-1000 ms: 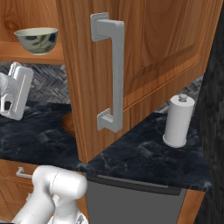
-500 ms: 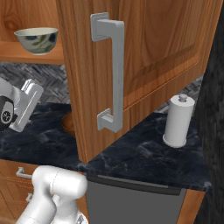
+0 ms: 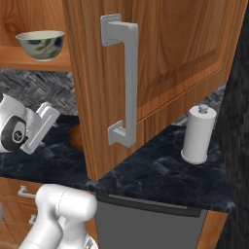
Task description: Open the cabinet. Pick the bowls from the counter and place them in the cabinet. Then close the cabinet.
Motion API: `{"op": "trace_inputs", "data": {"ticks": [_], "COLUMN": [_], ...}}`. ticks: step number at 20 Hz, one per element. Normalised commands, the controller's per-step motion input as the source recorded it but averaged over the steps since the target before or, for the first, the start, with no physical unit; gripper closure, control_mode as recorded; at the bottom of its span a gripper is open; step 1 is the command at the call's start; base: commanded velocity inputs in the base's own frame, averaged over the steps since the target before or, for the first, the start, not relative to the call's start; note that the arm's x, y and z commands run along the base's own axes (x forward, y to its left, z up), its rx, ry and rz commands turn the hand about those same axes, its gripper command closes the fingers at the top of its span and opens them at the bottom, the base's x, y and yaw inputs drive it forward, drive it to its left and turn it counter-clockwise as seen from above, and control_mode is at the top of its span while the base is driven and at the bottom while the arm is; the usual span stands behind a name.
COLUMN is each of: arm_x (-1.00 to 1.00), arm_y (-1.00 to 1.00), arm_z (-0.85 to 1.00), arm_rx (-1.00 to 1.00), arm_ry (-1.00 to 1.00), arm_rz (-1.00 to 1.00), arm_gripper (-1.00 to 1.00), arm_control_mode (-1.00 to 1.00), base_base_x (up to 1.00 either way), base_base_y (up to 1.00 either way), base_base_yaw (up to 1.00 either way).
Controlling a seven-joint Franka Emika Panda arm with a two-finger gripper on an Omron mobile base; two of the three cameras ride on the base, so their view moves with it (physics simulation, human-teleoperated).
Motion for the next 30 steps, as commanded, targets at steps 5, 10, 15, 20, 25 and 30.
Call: {"op": "trace_inputs", "data": {"ticks": [5, 10, 15, 20, 25, 30], "arm_x": [0.37, 0.38, 0.43, 0.49, 0.55, 0.49], "arm_y": [0.02, 0.17, 0.15, 0.06, 0.00, 0.00], "arm_z": [-0.32, -0.32, -0.32, -0.31, -0.27, -0.31], "arm_rx": [0.05, -0.02, -0.01, 0.00, 0.00, 0.00], "arm_ry": [0.01, 0.05, 0.12, 0.17, 0.11, 0.06], "arm_rz": [0.00, 0.00, 0.00, 0.00, 0.00, 0.00], "arm_gripper": [-1.00, -1.00, -1.00, -1.00, -1.00, -1.00], "arm_control_mode": [-1.00, -1.00, -1.00, -1.00, -1.00, -1.00], "base_base_x": [0.00, 0.00, 0.00, 0.00, 0.00, 0.00], "base_base_y": [0.00, 0.00, 0.00, 0.00, 0.00, 0.00], "base_base_yaw": [0.00, 0.00, 0.00, 0.00, 0.00, 0.00]}}
